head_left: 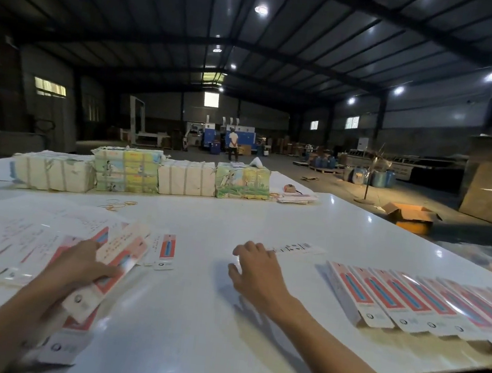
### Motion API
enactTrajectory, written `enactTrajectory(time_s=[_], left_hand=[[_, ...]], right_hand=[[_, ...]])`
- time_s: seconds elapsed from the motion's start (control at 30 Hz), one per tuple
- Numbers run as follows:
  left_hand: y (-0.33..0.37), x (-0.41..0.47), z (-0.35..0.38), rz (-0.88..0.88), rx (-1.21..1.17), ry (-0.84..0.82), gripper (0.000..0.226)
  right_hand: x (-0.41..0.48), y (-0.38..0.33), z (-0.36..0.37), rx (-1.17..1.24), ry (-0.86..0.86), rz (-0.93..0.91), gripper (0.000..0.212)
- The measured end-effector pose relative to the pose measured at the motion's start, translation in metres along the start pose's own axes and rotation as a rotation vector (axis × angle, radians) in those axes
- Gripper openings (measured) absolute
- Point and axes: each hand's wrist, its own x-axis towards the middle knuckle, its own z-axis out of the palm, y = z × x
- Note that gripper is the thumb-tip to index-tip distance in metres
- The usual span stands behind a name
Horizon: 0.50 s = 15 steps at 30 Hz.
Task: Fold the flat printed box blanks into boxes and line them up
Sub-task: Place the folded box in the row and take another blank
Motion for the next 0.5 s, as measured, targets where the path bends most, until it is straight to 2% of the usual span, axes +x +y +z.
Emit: enactTrajectory(time_s=[0.1,0.2,0.33,0.5], left_hand=[[0.018,-0.006,0.014,-0.004,-0.34,-0.202,0.046],[0.036,-0.018,0.033,0.036,-0.632,-0.399,0.042],[0.058,-0.028,0.063,0.031,-0.855,-0.588,0.049],[0.082,-0.028,0.078,-0.007,-1.013,-0.63,0.062]], right_hand=[[0.013,-0.029,0.012,0.349,-0.104,-0.016,0.042],[0.015,-0.047,0.026,0.67,-0.139,0.01,0.048],[0.011,-0.044,0.046,0.846,-0.105,-0.038,0.041],[0.012,-0.031,0.047,1.019,-0.063,0.065,0.041]])
